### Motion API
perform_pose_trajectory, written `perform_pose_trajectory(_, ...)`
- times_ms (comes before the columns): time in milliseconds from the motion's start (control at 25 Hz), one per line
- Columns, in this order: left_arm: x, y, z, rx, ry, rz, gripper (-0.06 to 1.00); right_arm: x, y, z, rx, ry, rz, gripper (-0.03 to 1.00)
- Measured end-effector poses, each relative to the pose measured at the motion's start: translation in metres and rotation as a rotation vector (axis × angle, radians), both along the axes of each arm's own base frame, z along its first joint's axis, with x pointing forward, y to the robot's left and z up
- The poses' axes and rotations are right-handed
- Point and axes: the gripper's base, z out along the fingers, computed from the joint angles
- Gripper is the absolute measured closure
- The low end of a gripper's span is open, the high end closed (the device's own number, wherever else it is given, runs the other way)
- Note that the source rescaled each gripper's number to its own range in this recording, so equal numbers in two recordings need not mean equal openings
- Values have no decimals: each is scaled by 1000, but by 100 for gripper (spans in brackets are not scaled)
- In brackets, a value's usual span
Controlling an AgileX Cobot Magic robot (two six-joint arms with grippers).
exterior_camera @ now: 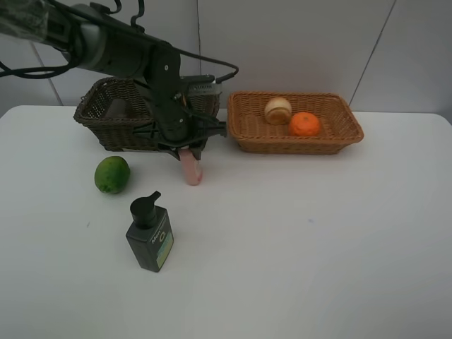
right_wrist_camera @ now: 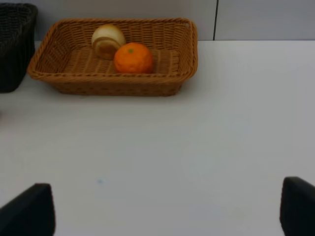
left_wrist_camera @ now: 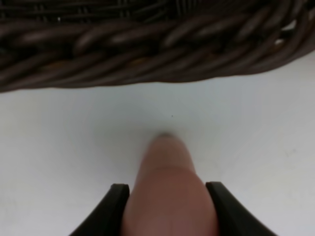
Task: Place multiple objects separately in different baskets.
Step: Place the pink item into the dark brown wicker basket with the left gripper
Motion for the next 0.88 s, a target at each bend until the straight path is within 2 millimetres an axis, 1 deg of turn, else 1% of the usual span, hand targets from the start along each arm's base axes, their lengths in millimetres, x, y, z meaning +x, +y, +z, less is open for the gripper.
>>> perform_pose_trajectory(240, 0, 0, 1, 4, 18, 8, 93, 0, 0, 0, 0, 0, 0, -2)
perform_pose_trajectory(320, 0, 0, 7, 15, 53, 20, 93, 0, 0, 0, 0, 0, 0, -2)
perform_pose_trajectory(400, -1, -1, 19, 28, 76, 25, 93, 0, 0, 0, 0, 0, 0, -2)
perform_pose_trajectory(480, -4, -4, 41, 27, 70, 20, 93, 0, 0, 0, 0, 0, 0, -2)
perform_pose_trajectory(680, -8, -3, 99, 12, 9, -5, 93, 0, 0, 0, 0, 0, 0, -2)
perform_pose_trajectory(800, -3, 4, 130, 30, -71, -20, 93, 0, 0, 0, 0, 0, 0, -2)
perform_pose_trajectory(880, 4, 11, 143, 53, -122, -13, 93, 0, 0, 0, 0, 0, 0, -2)
